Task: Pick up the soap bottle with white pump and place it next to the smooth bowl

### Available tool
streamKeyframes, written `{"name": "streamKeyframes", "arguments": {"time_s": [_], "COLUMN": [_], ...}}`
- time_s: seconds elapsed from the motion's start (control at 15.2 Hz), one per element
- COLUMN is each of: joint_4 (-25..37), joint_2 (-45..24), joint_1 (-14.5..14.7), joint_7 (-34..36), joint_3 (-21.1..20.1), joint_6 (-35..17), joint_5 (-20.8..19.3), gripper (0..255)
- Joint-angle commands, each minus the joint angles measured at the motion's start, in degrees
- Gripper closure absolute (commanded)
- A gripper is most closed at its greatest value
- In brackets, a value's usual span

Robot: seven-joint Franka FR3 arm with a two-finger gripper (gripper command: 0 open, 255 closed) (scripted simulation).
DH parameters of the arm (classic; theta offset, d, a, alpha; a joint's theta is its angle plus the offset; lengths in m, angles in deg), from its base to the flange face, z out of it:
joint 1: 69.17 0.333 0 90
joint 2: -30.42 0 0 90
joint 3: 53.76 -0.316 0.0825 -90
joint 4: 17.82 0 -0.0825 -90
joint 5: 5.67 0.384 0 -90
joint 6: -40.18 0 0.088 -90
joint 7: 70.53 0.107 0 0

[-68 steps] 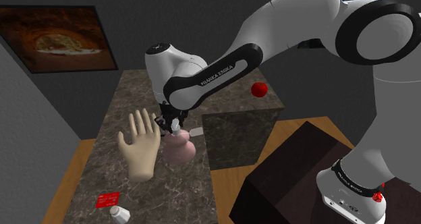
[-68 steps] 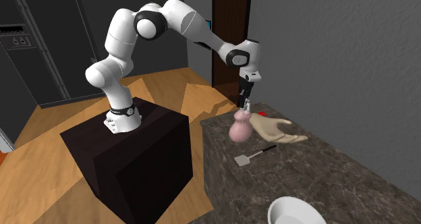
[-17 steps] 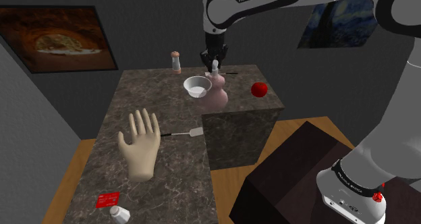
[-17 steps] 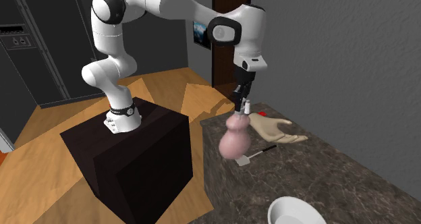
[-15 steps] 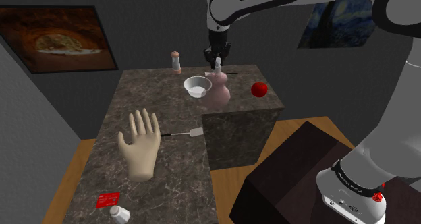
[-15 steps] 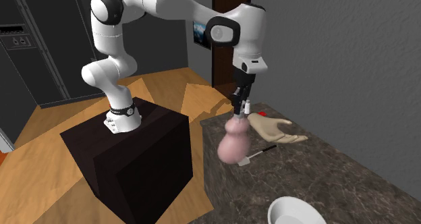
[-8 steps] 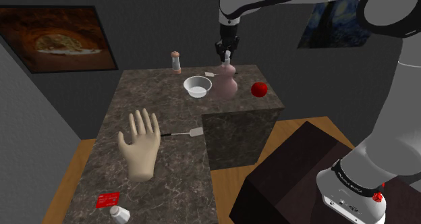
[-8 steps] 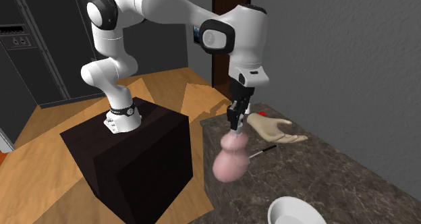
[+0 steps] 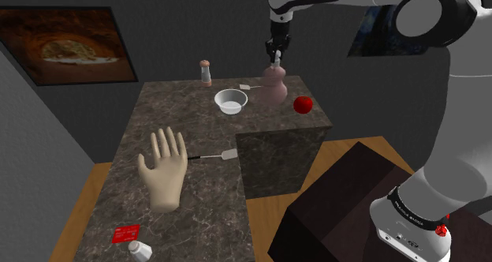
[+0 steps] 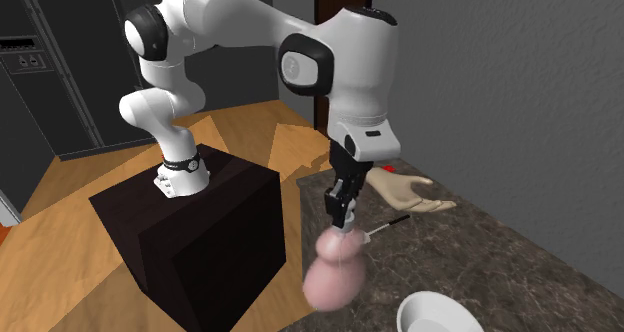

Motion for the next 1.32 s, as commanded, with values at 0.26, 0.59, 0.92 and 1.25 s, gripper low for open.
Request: {"name": "streamKeyframes", "arguments": {"time_s": [0.26, 0.59, 0.92, 1.25], "joint_4": [2.27, -0.52, -2.83, -4.68], "joint_2": [-2.87, -3.54, -4.52, -5.78], "joint_1": [-1.58, -1.65, -1.69, -1.69], "joint_7": [-2.31, -2.08, -1.85, -1.61], "joint_3": [0.65, 0.72, 0.82, 0.94], "joint_6": [-0.81, -4.26, -7.53, -10.63], "joint_5": [-0.03, -0.17, -0.35, -0.57], "gripper": [255, 255, 255, 255]}}
